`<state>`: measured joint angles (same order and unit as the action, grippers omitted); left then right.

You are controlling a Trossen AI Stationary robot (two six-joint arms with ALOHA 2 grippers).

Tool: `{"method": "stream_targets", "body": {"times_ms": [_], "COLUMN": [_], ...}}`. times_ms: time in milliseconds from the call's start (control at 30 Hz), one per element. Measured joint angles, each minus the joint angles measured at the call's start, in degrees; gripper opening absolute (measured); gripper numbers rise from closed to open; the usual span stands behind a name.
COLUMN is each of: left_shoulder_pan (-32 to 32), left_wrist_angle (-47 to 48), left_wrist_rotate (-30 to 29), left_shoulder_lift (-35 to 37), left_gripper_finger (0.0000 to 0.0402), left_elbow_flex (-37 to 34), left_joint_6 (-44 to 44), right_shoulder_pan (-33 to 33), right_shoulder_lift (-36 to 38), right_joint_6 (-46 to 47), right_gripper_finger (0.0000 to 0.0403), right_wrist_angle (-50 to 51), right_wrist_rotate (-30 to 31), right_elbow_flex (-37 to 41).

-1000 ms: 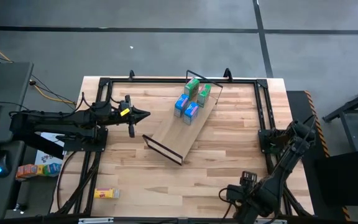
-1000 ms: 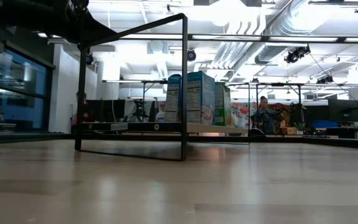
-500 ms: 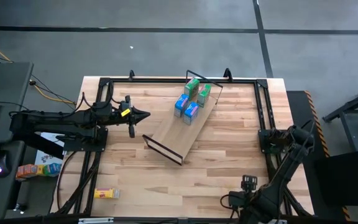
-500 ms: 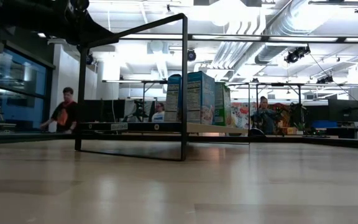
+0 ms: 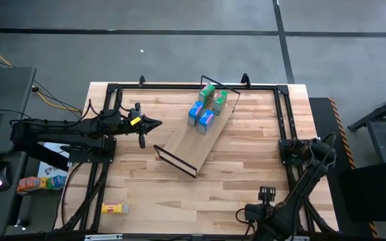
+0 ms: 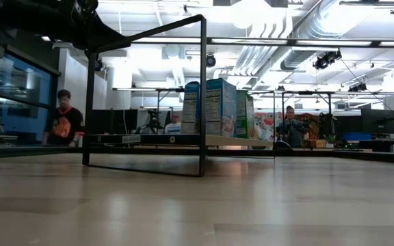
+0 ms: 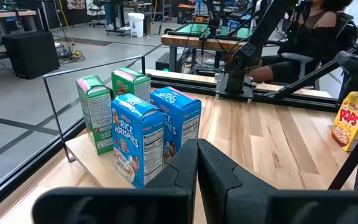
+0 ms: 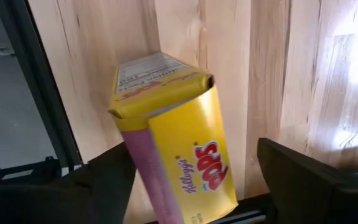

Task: Stack cereal on shelf
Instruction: Put the right yellow cereal box on the shelf

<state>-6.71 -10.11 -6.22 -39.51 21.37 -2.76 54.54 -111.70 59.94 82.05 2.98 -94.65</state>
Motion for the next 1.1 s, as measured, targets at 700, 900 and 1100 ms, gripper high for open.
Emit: {"method": "stream_targets", "body": {"times_ms": [700, 900, 1100], "left_shoulder_pan": [0.0, 0.5, 2.7], "left_wrist_angle": [0.8, 2.6, 4.9], "left_wrist_rotate": [-2.1, -0.4, 3.6], "left_shoulder_lift": [7.5, 15.7, 20.9], "left_gripper_finger": [0.0003, 0.0003, 0.0003], "left_elbow_flex": [0.0, 0.0, 0.0], "left_joint_6": [-1.8, -2.7, -2.7], "right_shoulder_pan": [-2.7, -7.5, -17.9], "right_shoulder_lift": [0.0, 0.8, 0.9], "right_joint_6": [-8.7, -19.4, -32.9], "right_gripper_finger": [0.0078, 0.0076, 0.0076], "right_wrist_angle": [4.9, 7.4, 6.7], "right_wrist_rotate": [7.0, 28.7, 34.6], "right_elbow_flex": [-4.8, -13.1, -17.2]}}
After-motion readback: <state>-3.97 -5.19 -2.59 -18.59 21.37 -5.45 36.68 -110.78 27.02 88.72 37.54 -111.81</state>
